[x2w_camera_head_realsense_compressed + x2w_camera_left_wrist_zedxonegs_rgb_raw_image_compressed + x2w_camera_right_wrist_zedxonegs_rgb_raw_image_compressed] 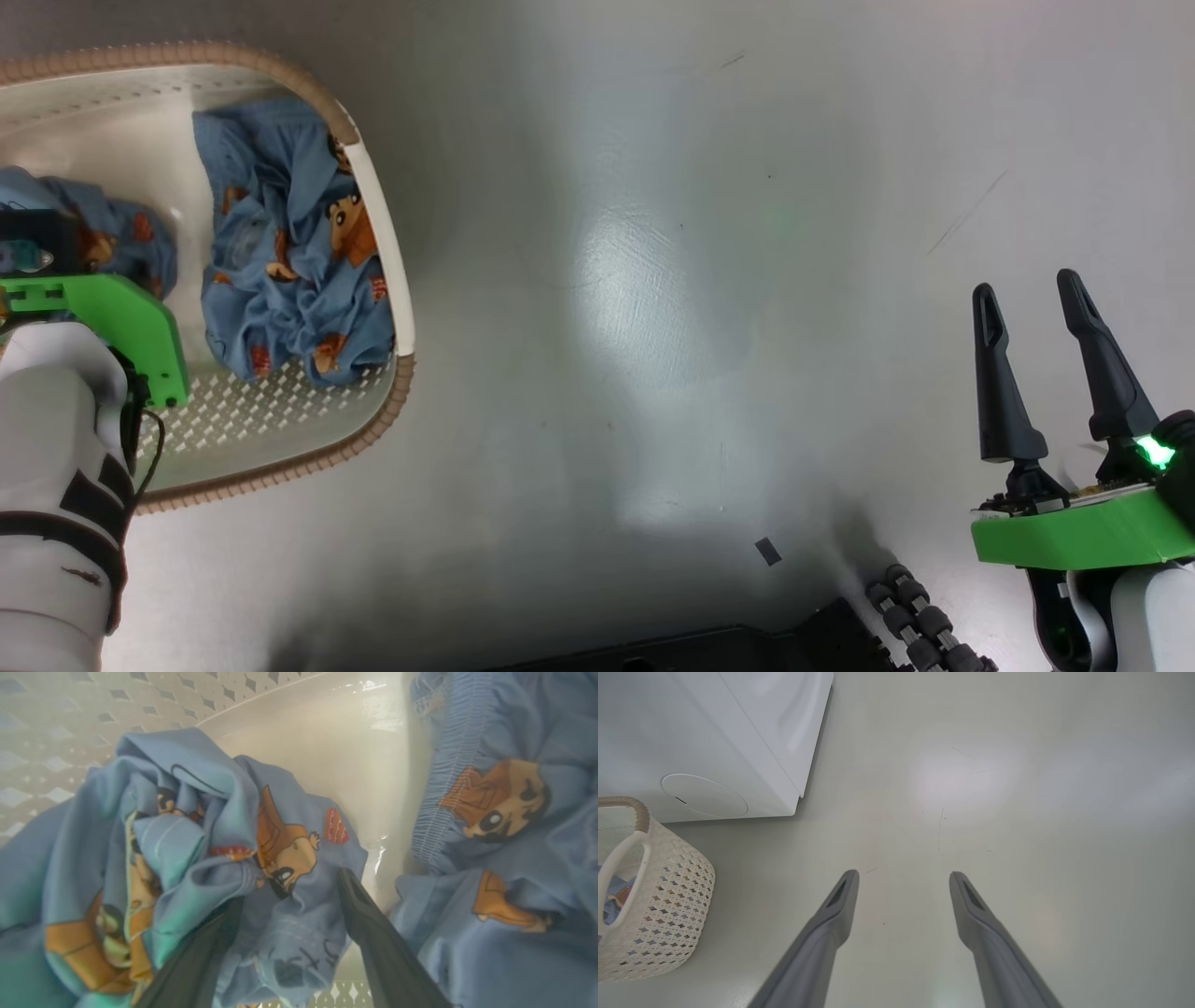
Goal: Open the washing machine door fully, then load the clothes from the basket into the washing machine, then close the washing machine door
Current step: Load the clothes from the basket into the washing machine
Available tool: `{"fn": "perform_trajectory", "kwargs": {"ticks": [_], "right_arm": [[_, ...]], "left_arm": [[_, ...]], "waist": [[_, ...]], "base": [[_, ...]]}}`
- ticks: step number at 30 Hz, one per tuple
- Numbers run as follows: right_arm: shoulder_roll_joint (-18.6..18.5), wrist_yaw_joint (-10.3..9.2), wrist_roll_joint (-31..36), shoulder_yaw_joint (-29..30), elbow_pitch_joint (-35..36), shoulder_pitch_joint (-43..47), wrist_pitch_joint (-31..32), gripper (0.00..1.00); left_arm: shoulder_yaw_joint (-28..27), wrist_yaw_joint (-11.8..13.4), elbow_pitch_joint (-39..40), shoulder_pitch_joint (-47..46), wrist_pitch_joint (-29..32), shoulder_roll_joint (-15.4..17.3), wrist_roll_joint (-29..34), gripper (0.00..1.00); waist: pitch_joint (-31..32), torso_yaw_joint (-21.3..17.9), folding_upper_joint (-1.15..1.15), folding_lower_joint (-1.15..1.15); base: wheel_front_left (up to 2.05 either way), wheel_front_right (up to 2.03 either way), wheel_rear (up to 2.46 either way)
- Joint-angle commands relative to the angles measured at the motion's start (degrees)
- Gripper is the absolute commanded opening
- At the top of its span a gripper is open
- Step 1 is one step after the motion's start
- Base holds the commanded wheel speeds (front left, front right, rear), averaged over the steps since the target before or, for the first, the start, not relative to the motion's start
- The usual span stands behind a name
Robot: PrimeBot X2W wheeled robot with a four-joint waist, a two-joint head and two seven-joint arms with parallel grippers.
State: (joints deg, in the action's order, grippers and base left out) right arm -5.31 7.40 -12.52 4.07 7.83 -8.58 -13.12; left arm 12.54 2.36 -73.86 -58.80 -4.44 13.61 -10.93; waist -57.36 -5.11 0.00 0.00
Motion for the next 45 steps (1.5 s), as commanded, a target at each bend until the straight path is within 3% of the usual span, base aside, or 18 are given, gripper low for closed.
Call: {"fn": "perform_trajectory", "kwargs": {"ticks": [1,2,3,4,5,19,45], "right_arm": [[0.0,0.09,0.7,-1.3,1.2,3.0,0.3,1.00],[0.1,0.09,0.7,-1.3,1.2,3.0,0.3,1.00],[0.1,0.09,0.7,-1.3,1.1,3.0,0.3,1.00],[0.1,0.09,0.7,-1.3,1.1,3.0,0.4,1.00],[0.1,0.09,0.7,-1.3,1.1,2.9,0.4,1.00],[-0.3,0.09,0.5,-2.2,-1.1,-0.2,-0.2,1.00],[-2.4,0.09,-0.9,-6.0,-9.6,-3.5,-1.1,1.00]], "left_arm": [[-0.7,0.5,-0.1,1.5,0.2,3.0,-0.2,1.00],[-0.7,0.6,-0.1,1.5,0.3,3.0,-0.3,1.00],[-0.6,0.2,-0.1,1.5,0.4,2.9,-0.4,0.73],[-0.4,-0.2,-0.1,1.5,0.5,2.9,-0.5,0.14],[-0.4,-0.4,-0.1,1.5,0.5,2.9,-0.6,0.00],[0.2,-1.0,-0.1,2.6,-0.5,2.7,-2.0,0.00],[-1.2,-2.1,0.5,16.1,-10.1,0.1,-6.7,0.00]], "waist": [[0.0,-0.1,0.00,0.00],[0.0,-0.1,0.00,0.00],[0.0,-0.2,0.00,0.00],[0.0,-0.2,0.00,0.00],[0.0,-0.2,0.00,0.00],[2.2,0.0,0.00,0.00],[24.2,2.2,0.00,0.00]], "base": [[0.00,0.00,0.00],[0.00,0.00,0.00],[0.00,0.00,0.00],[0.00,0.00,0.00],[0.00,0.00,0.00],[0.00,0.00,0.00],[0.00,0.00,0.00]]}}
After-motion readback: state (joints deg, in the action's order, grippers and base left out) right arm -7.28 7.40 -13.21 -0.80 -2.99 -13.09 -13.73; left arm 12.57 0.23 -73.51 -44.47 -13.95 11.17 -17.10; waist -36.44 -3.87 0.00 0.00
